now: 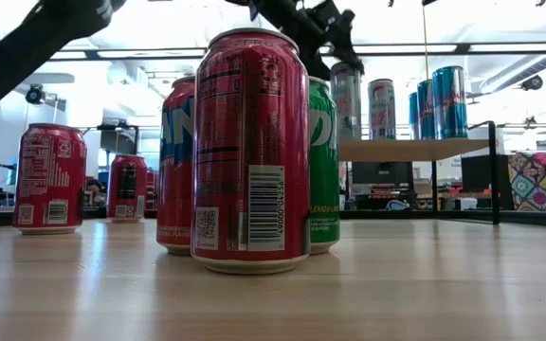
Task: Place canned beverage on shelf
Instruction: Put the top white-pink soda can on the shelf aligned with the other white-pink soda can
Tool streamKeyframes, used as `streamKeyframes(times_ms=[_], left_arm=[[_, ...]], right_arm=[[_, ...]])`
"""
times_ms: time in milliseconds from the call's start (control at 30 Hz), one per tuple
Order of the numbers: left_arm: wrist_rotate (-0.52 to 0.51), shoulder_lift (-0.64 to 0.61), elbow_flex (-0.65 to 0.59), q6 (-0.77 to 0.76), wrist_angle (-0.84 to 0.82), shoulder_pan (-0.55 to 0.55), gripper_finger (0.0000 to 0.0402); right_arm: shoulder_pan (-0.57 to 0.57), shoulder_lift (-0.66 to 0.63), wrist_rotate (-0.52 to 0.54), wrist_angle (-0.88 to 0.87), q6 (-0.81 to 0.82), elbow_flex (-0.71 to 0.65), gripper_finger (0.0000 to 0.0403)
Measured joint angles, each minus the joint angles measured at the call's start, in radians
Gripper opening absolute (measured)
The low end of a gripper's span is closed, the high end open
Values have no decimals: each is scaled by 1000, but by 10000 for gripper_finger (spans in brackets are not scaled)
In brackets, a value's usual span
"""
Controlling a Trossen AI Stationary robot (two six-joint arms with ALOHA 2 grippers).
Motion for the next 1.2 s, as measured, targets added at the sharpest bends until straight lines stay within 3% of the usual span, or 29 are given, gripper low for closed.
streamKeyframes(times_ms=[200, 333, 633, 767, 900, 1200], left_arm=[[13, -55, -5, 4, -13, 1, 374], [31, -115, 0, 33, -73, 1, 383], [32, -222, -16, 82, -134, 0, 336], [73, -265, -64, 90, -178, 0, 313], [104, -352, -261, 78, -115, -3, 297], [128, -719, -919, -77, 363, -3, 284]], right_arm=[[-38, 23, 4, 179, -158, 0, 334], [-89, 56, -18, 243, -269, 0, 351], [-217, 155, -237, 345, -445, -5, 353], [-275, 176, -272, 400, -516, -25, 352], [-333, 169, -350, 456, -567, -55, 352], [-436, 197, -474, 541, -610, -111, 352]])
